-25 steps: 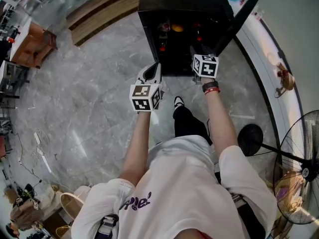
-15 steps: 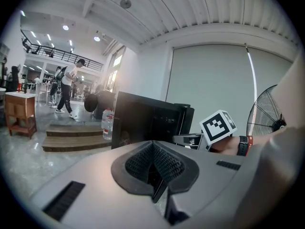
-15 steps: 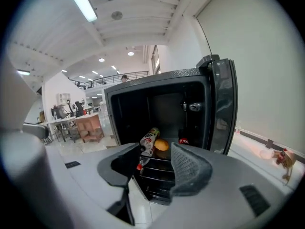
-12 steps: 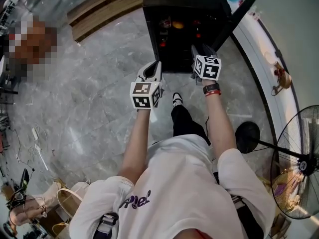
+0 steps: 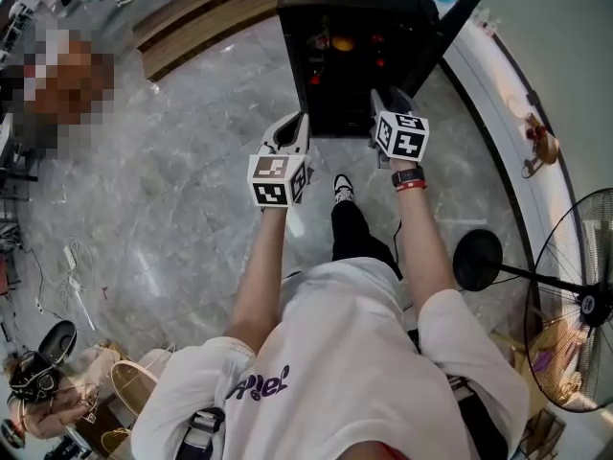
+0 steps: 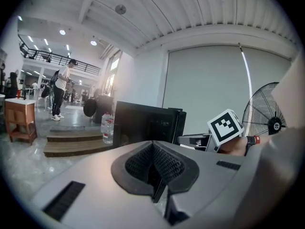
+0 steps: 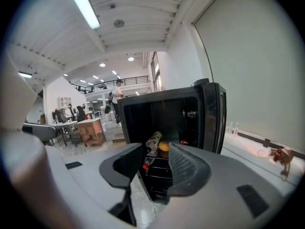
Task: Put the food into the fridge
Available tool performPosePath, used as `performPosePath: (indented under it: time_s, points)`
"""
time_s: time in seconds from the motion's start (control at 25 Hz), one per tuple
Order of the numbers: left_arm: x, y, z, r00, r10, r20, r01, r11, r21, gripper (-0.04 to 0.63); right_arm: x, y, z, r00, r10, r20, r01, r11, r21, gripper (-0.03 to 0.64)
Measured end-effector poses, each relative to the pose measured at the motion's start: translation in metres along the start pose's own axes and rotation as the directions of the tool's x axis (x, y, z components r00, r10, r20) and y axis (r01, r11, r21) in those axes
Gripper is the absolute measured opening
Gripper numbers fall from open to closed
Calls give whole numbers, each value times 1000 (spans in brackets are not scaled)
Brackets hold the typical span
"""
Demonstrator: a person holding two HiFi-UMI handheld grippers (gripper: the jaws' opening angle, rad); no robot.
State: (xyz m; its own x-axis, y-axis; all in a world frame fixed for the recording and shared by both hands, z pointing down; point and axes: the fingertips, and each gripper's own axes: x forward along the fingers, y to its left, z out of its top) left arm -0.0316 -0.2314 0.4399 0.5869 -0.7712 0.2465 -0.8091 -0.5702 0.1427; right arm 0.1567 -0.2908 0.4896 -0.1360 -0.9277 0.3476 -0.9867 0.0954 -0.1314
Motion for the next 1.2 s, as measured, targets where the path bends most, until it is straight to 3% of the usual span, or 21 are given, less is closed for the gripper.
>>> performPosePath:
  time_s: [1.2]
  points:
    - [-77, -27, 35, 996, -8, 86, 3, 999, 52, 17, -125, 50, 17, 995, 11, 103, -11, 1000, -7, 114]
